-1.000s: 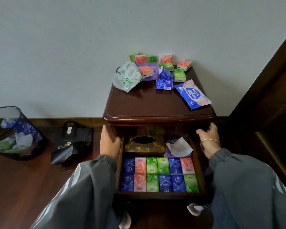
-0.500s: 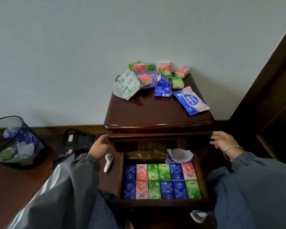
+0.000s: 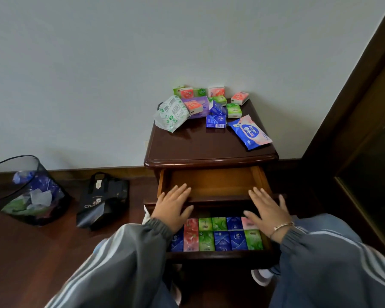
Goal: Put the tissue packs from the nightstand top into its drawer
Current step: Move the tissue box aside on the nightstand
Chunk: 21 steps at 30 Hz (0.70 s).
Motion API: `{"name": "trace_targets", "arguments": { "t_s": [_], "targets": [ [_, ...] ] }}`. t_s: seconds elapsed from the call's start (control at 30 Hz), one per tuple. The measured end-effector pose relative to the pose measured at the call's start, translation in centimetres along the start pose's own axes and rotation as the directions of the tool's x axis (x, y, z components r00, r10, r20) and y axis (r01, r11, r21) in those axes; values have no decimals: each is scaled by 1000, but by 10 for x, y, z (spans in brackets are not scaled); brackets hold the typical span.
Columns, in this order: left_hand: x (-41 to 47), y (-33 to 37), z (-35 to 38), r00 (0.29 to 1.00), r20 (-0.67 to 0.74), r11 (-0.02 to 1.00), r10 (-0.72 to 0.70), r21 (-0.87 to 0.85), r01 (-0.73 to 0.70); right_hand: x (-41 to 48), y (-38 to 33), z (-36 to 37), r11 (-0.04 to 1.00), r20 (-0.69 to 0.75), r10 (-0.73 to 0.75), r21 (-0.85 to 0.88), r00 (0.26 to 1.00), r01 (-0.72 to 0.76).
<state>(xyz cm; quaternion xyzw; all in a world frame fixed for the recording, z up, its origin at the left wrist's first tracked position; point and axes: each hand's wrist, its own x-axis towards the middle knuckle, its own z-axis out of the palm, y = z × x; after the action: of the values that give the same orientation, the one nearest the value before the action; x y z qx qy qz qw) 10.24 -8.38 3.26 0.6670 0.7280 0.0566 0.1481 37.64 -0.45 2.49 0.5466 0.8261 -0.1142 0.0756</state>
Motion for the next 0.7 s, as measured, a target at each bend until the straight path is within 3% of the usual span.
{"name": "trace_targets", "arguments": {
  "t_s": [0.1, 0.2, 0.4, 0.7],
  "targets": [
    [3, 17, 18, 998, 29, 996, -53, 79, 50, 7, -7, 3, 999, -12, 13, -29, 1000, -14],
    [1, 19, 13, 998, -6, 998, -56, 35, 56, 4, -2, -7, 1000, 10, -30, 1, 1000, 30],
    [-26, 15, -13, 930, 337, 989, -147, 31, 145, -35, 23, -26, 962, 212, -92, 272, 973, 32],
    [-38, 13, -5, 939, 300, 986, -167, 70, 153, -43, 18, -27, 936, 201, -75, 352, 977, 0]
  ]
}}
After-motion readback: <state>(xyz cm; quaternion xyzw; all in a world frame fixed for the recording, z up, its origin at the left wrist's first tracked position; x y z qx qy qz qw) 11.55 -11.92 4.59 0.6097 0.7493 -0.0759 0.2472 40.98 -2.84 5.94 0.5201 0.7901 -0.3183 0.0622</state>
